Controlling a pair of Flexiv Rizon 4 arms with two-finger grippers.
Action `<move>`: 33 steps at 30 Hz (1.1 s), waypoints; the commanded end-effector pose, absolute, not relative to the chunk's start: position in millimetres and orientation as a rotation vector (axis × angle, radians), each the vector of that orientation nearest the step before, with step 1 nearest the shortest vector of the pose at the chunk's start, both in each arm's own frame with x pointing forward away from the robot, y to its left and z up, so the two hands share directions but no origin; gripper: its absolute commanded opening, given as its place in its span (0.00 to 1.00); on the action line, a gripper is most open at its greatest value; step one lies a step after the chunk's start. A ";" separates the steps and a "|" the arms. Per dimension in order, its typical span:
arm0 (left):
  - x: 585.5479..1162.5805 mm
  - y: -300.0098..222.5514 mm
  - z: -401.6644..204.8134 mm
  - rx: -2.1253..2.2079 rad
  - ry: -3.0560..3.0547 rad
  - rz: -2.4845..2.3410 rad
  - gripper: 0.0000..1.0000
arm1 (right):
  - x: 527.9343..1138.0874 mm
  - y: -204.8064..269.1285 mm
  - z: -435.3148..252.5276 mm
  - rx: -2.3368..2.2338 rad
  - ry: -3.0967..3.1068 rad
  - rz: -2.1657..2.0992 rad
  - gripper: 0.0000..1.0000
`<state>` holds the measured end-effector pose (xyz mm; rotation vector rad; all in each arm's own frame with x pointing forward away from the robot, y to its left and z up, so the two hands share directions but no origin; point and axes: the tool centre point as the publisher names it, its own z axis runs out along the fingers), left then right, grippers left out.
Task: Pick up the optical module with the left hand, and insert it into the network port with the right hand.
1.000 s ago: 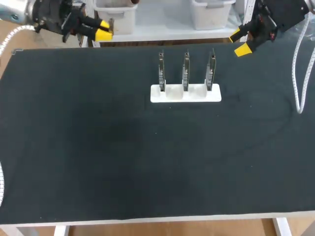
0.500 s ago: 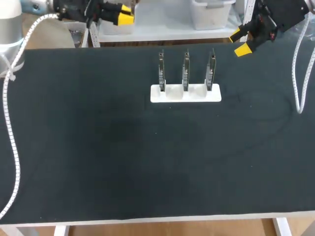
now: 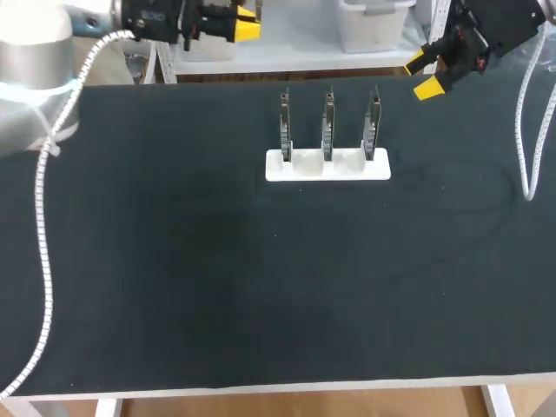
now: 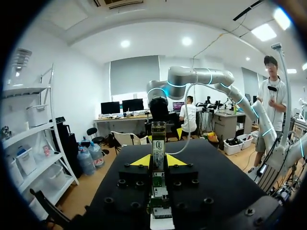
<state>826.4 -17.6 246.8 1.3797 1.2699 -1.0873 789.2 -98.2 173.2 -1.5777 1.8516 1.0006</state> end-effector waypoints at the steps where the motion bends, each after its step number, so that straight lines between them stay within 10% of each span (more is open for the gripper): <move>1: 823.7 -30.4 239.3 1.340 1.272 -1.072 0.00 | 785.9 -98.2 173.6 -1.573 1.853 0.993 1.00; 33: 820.1 -125.4 212.6 1.303 1.264 -1.191 0.00 | 785.9 -98.2 173.6 -1.573 1.853 0.993 1.00</move>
